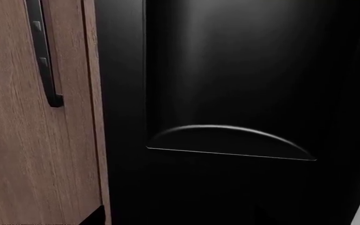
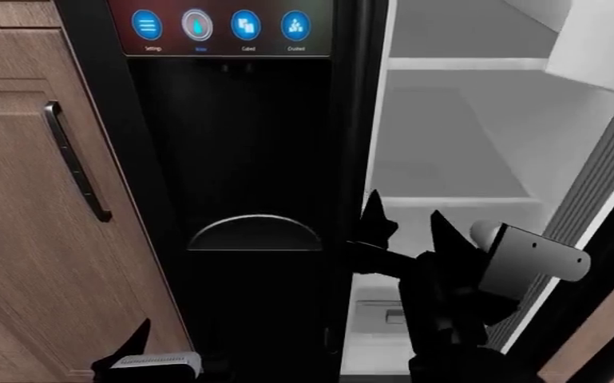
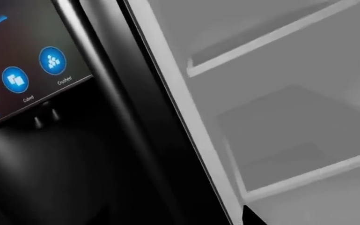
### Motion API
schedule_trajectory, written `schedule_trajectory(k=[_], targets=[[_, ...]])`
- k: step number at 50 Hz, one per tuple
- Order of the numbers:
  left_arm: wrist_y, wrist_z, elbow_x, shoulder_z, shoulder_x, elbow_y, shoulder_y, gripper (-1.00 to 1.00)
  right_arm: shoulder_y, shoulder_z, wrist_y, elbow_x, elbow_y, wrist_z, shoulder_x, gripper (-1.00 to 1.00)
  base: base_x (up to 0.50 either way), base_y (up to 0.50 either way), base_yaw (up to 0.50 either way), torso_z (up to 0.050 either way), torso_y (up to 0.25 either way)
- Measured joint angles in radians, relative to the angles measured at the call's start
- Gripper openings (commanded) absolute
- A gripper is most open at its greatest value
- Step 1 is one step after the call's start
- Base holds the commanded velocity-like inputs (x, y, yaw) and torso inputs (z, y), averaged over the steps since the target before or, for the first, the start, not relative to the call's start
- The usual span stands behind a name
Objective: Open the fridge door
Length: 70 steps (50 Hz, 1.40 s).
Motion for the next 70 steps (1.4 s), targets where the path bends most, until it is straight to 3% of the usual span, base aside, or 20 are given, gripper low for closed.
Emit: schedule_trajectory(k=[7, 21, 40, 70], targets=[[0.006, 0.009, -0.004, 0.004, 0.002, -0.012, -0.005, 1.0, -0.034, 0.044, -0.017, 0.064, -0.06, 0.018, 0.054, 1.0, 0.0, 0.0, 0.0, 0.003, 0.002], [0.004, 0.018, -0.007, 0.014, 0.004, -0.021, -0.015, 1.0, -0.094, 0.171, 0.019, -0.131, -0.085, 0.141, 0.154, 1.0, 0.0, 0.0, 0.0, 0.005, 0.001], [0.007, 0.028, -0.011, 0.025, 0.005, -0.034, -0.025, 1.0, -0.057, 0.353, 0.019, -0.279, 0.271, 0.254, 0.326, 1.0, 0.0, 0.0, 0.0, 0.0, 0.0], [0.018, 0.032, -0.014, 0.033, 0.003, -0.043, -0.027, 1.0, -0.052, 0.447, -0.046, -0.399, 0.556, 0.263, 0.353, 1.0, 0.0, 0.0, 0.0, 0.0, 0.0]])
